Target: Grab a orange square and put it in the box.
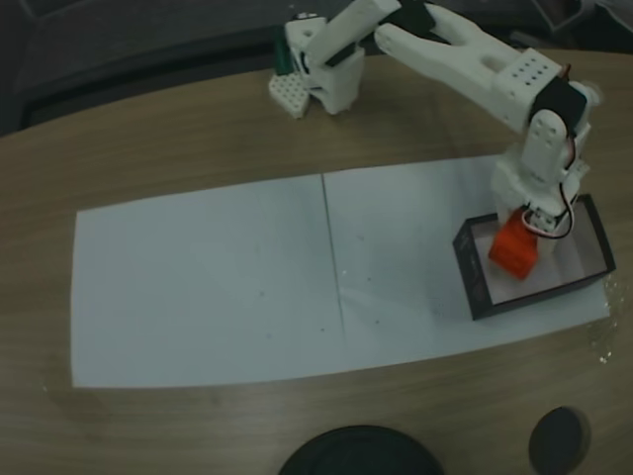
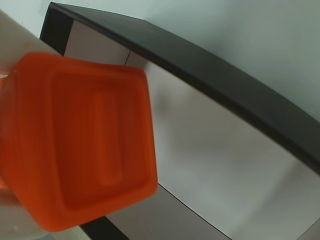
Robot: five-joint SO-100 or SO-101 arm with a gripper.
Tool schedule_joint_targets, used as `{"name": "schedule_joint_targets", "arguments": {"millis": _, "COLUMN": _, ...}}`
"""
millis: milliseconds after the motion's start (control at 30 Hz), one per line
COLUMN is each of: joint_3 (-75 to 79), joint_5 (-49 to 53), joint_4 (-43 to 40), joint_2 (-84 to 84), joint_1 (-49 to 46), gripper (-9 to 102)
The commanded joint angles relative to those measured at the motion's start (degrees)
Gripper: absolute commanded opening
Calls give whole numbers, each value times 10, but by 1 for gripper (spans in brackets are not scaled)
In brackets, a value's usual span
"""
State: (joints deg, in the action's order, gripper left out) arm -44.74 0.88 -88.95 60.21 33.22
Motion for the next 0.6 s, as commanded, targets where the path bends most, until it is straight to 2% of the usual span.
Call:
{"name": "schedule_joint_targets", "arguments": {"millis": 0, "joint_3": 11, "joint_5": -4, "joint_4": -2, "joint_2": 18, "joint_1": 0, "gripper": 8}}
{"name": "schedule_joint_targets", "arguments": {"millis": 167, "joint_3": 7, "joint_5": -6, "joint_4": 0, "joint_2": 17, "joint_1": -1, "gripper": 9}}
{"name": "schedule_joint_targets", "arguments": {"millis": 400, "joint_3": 6, "joint_5": -25, "joint_4": -2, "joint_2": 17, "joint_1": -3, "gripper": 35}}
{"name": "schedule_joint_targets", "arguments": {"millis": 567, "joint_3": 12, "joint_5": -25, "joint_4": -4, "joint_2": 28, "joint_1": -5, "gripper": 39}}
